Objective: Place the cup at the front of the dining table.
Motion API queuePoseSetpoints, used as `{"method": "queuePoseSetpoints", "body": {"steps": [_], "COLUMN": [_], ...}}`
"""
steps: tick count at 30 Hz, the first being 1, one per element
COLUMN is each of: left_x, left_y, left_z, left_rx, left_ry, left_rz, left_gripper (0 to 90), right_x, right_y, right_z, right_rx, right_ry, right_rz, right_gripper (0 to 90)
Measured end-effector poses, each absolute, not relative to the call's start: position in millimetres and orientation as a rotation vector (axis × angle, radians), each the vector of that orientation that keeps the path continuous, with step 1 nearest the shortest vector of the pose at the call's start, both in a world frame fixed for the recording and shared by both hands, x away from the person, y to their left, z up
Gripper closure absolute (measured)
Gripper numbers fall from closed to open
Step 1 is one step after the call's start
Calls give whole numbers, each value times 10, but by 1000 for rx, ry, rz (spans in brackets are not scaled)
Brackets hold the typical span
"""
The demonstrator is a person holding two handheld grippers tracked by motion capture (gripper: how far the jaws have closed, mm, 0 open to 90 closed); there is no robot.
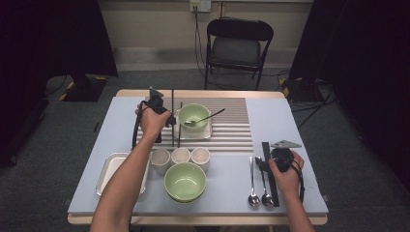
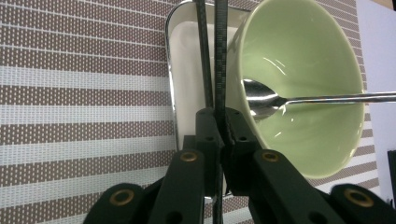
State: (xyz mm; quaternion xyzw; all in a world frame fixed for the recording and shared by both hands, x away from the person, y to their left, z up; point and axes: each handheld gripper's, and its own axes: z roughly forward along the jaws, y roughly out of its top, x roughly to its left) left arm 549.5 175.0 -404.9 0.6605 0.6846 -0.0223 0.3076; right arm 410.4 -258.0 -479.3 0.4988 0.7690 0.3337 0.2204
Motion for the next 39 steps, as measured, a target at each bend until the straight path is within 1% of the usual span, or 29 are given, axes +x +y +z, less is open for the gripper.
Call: {"method": "queuePoseSetpoints", "body": {"steps": [2,15,28,35,39], "left_x": [5496,5518,5539,5557,5560], "left_y": [1741,1716,1678,1687,1677], "left_z": [-4066,-4109,-4161,-4210,-4215], "left_rx": [1729,1744,1779,1785,1787], "left_ry": [1820,1813,1816,1847,1856], "left_rz": [-56,-71,-68,-85,-72], "left_gripper": [863,862,862,861,861], "right_x": [4104,4104,4105,4105,4105], "right_y": [-2580,-2580,-2581,-2581,-2581], "right_z": [-4793,-4793,-4793,-4793,-4793], "right_rx": [1379,1379,1378,1378,1379], "right_ry": [2126,2126,2127,2127,2127], "right_rz": [922,923,923,923,923], "right_gripper": [147,146,146,146,146]}}
